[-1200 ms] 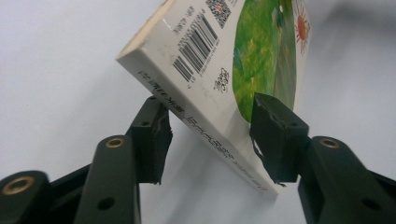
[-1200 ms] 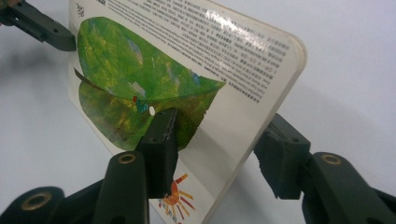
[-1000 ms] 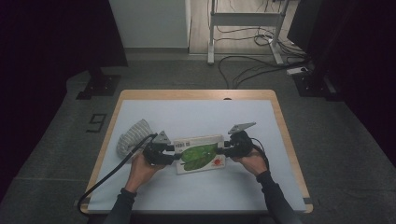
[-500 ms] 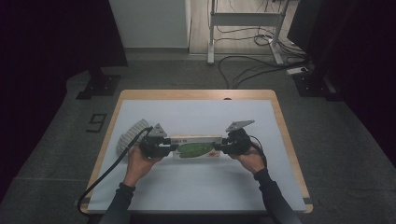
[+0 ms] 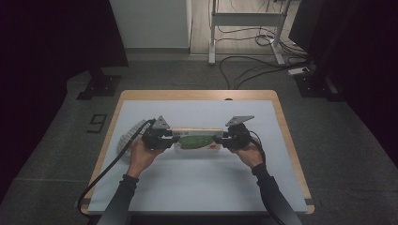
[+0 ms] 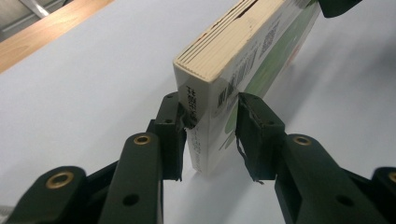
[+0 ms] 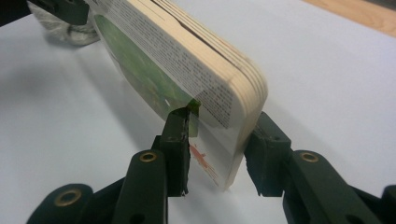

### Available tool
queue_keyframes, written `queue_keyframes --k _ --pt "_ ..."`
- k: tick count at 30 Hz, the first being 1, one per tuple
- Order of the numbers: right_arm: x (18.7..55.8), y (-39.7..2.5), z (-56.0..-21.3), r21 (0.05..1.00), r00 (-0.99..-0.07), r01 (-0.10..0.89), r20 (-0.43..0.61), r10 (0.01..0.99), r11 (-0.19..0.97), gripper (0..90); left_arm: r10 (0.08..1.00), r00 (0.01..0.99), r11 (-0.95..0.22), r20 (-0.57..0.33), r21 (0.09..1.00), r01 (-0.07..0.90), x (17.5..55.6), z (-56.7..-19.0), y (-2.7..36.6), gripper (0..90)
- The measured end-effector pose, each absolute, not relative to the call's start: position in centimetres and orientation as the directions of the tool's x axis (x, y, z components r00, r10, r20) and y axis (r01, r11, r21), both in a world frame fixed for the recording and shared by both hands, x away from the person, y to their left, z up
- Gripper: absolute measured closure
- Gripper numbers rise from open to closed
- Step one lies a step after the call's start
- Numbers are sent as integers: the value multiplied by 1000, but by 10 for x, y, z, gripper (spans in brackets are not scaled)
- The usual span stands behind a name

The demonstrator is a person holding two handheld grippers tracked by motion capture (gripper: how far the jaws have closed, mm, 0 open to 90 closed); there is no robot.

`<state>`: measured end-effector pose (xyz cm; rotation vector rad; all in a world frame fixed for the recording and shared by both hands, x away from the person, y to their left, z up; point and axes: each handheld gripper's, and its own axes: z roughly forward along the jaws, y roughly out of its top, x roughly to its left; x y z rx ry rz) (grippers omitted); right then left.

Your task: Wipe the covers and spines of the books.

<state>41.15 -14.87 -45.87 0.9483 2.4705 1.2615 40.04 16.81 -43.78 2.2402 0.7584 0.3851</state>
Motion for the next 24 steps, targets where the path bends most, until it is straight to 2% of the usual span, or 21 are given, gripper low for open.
queue_keyframes --k 6,12,24 --pt "420 -144 -460 783 -759 448 78 646 432 610 634 772 -550 41 725 414 410 -443 169 621" --pt "428 -139 -461 785 -747 446 60 662 431 604 650 756 -564 82 719 406 419 -445 167 611" --pt "424 -141 -467 784 -751 452 77 656 425 585 650 759 -536 45 735 415 412 -453 170 602"
